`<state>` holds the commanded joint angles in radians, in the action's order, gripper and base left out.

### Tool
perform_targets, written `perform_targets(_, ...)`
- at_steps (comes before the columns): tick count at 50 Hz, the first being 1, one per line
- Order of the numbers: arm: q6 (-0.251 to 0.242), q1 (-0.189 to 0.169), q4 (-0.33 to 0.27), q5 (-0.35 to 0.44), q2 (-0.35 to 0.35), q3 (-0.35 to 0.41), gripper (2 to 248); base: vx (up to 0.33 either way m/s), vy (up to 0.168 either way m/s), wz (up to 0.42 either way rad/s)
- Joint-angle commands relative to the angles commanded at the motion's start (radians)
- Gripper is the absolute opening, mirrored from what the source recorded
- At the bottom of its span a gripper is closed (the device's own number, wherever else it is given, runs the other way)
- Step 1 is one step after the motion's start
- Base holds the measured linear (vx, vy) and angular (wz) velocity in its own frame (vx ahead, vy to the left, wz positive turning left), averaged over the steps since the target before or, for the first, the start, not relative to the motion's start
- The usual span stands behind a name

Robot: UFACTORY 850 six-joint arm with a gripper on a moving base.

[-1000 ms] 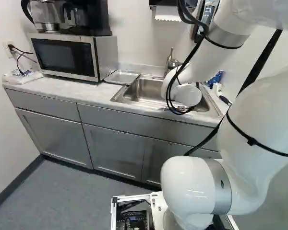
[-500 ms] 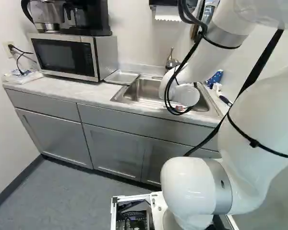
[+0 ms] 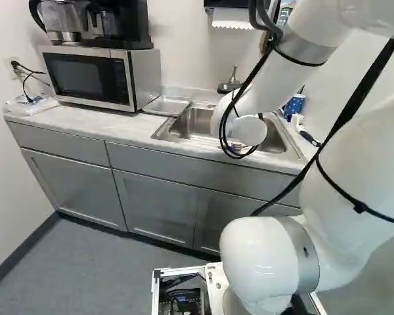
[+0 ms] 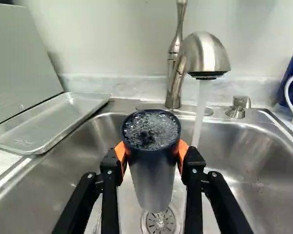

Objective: Rinse the cup and place it in the tray

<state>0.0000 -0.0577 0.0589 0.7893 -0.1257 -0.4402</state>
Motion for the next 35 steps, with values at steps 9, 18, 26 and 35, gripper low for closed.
perform_targets(9,0.000,0.031,0.000,0.000,-0.019,-0.003,122,0.000,0.000,0.000)
perform_targets(18,0.000,0.048,0.000,0.000,-0.033,-0.011,122,0.000,0.000,0.000)
perform_targets(26,0.000,0.056,0.000,-0.009,-0.047,-0.017,122,0.000,0.000,0.000)
perform_targets(35,0.000,0.066,0.000,-0.038,-0.065,-0.021,122,0.000,0.000,0.000)
